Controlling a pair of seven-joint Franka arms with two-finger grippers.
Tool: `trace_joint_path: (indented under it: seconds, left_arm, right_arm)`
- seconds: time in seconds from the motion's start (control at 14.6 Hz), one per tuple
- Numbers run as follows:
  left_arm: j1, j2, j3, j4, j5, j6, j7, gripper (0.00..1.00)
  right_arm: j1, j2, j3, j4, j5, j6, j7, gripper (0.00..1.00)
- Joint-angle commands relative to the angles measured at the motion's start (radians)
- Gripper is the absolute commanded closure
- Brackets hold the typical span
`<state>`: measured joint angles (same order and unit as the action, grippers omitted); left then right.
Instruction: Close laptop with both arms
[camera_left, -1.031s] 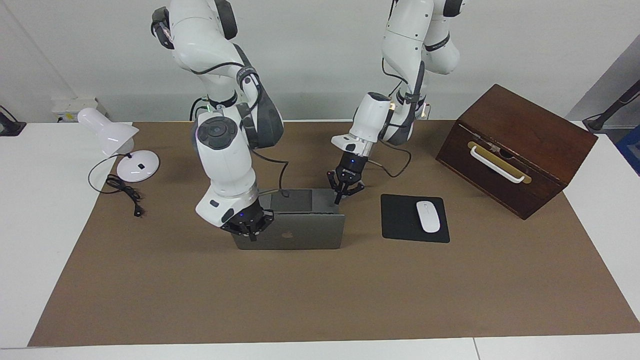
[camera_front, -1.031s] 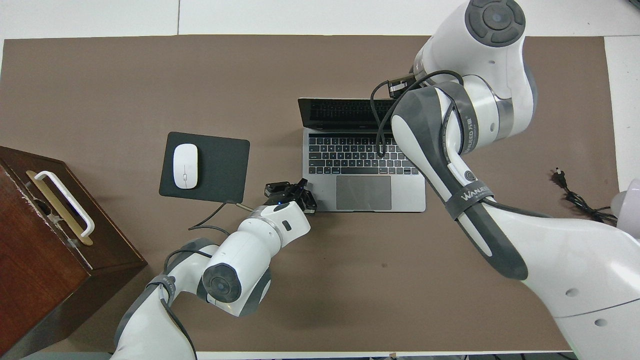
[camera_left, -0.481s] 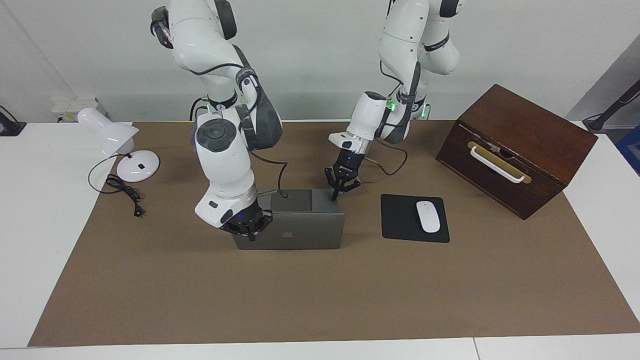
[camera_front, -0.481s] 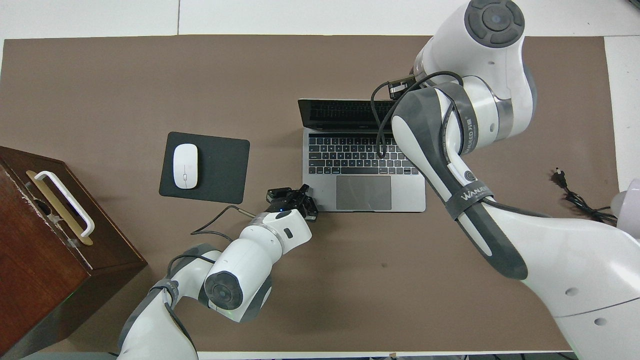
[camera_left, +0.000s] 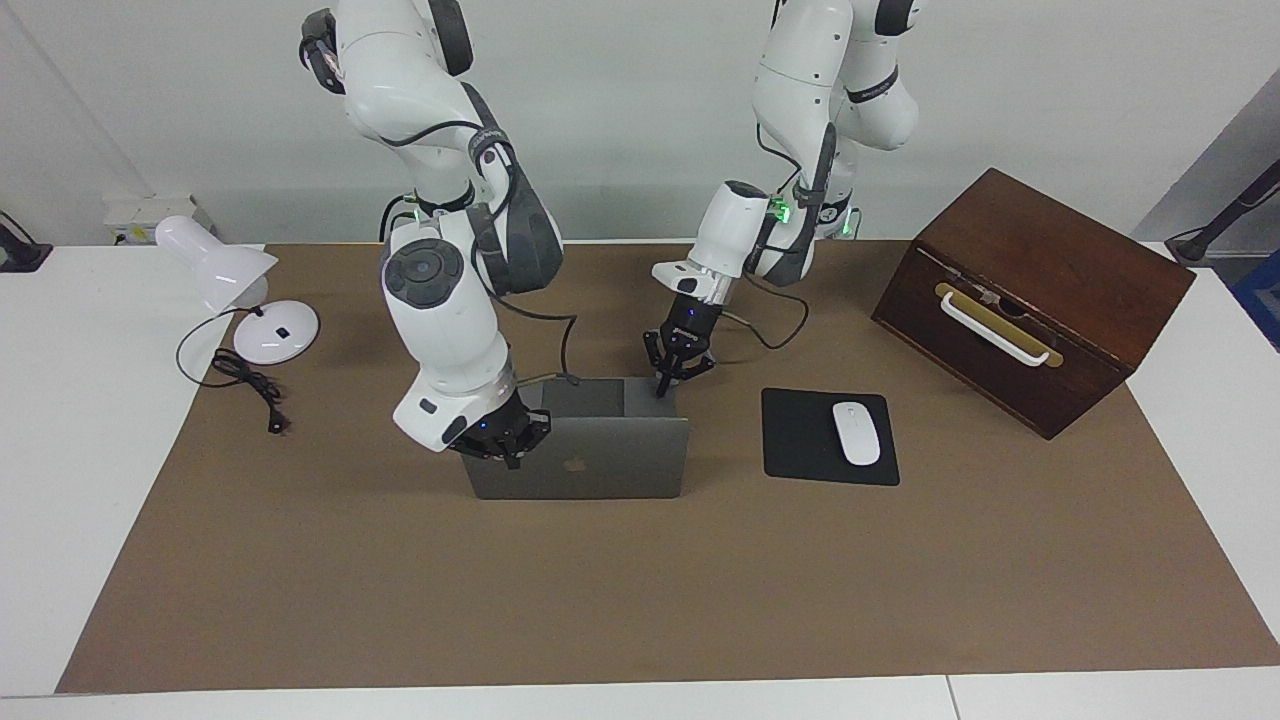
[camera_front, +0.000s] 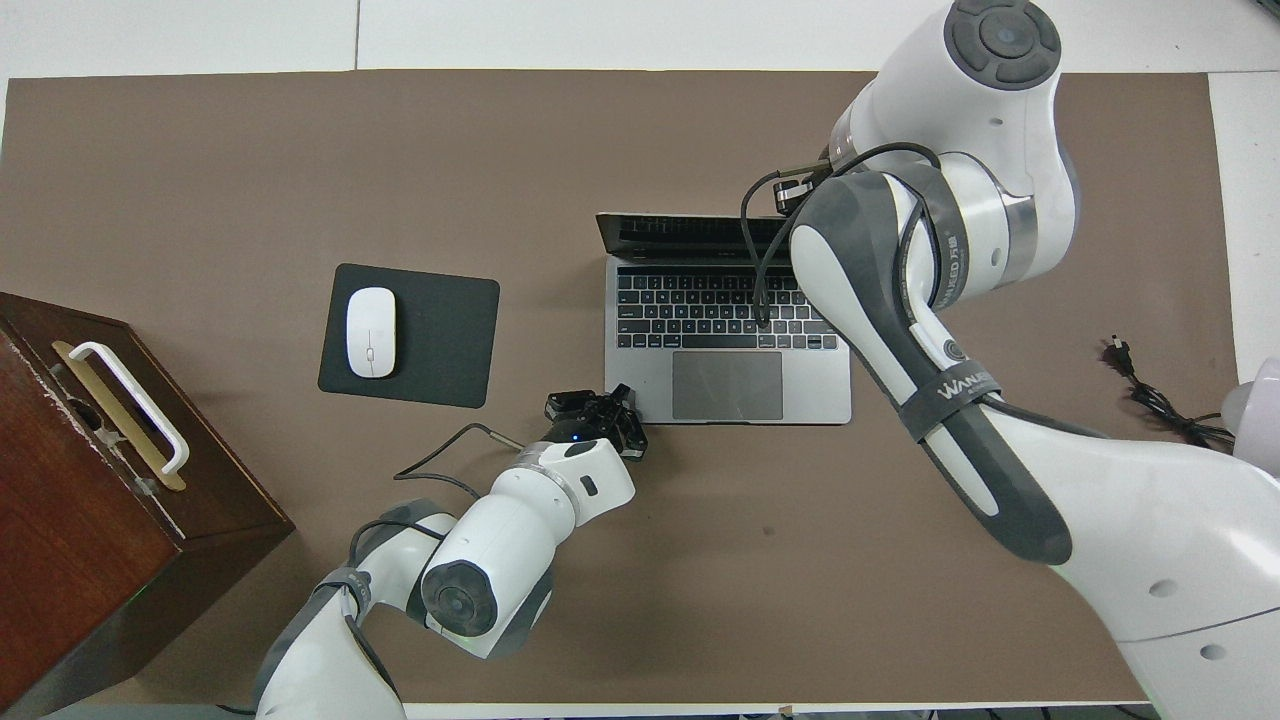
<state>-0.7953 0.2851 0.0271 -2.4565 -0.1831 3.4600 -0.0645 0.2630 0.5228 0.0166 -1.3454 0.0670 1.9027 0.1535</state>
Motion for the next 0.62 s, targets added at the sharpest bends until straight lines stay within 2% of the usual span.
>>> trace_joint_path:
  seconds: [0.0, 0.55]
  left_arm:
    - [-0.021, 0.012, 0.016, -0.024, -0.015, 0.024, 0.025, 1.0]
    - [-0.005, 0.048, 0.016, -0.027, 0.023, 0.034, 0.057, 1.0]
  right_arm:
    - [-0.016, -0.046, 0.011, -0.058, 0.049, -0.048, -0.006, 1.0]
    - [-0.018, -0.119, 0.011, -0.233, 0.108, -0.033, -0.005, 1.0]
